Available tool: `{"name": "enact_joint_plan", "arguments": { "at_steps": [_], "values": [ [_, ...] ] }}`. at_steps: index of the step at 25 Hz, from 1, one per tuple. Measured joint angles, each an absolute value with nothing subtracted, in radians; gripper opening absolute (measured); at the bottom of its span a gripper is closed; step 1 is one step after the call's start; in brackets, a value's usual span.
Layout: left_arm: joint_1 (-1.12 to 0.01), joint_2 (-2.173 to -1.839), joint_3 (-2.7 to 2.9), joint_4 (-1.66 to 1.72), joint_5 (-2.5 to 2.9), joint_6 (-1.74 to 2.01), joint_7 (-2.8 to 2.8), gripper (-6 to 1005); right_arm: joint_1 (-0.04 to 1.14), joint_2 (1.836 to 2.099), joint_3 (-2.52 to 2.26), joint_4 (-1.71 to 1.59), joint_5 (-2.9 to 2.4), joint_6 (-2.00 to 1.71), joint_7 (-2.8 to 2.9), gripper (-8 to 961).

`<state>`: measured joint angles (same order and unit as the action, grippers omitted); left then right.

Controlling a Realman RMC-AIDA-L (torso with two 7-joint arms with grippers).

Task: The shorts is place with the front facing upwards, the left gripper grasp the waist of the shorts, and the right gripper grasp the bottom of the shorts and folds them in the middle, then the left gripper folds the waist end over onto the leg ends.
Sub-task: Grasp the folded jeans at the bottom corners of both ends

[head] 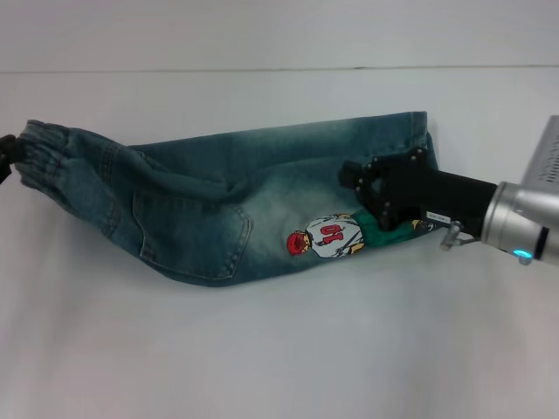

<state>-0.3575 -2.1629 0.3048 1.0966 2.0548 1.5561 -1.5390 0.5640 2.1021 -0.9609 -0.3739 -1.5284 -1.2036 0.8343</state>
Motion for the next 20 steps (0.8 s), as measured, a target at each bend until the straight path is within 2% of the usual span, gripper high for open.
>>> {"name": "enact_joint_plan", "arguments": {
  "at_steps": [4,10,15,20],
  "values": [
    [-0.364,-2.161,0.315,1.131,2.051,1.560,-1.562,52,0.592,2.108,-0.965,-0.294,-1.436,-1.141,0.751,65],
    [-0.375,-2.162,0.338,1.147,2.035,1.557,-1.582,53,0.604,2.110,-0.961,-0.204,-1.358,-1.123,0.622,-1],
    [-0.391,-2.162,0.342,1.144,2.041,1.554,-1.594,53,0.635,2.111,-0.965,-0.134,-1.315,-1.097,0.524,-2],
    [-0.363,-2.158,0.364,1.148,2.058,1.547,-1.596,54,0.625,2.101,-0.970,-0.137,-1.320,-1.155,0.531,-1]
  ]
}}
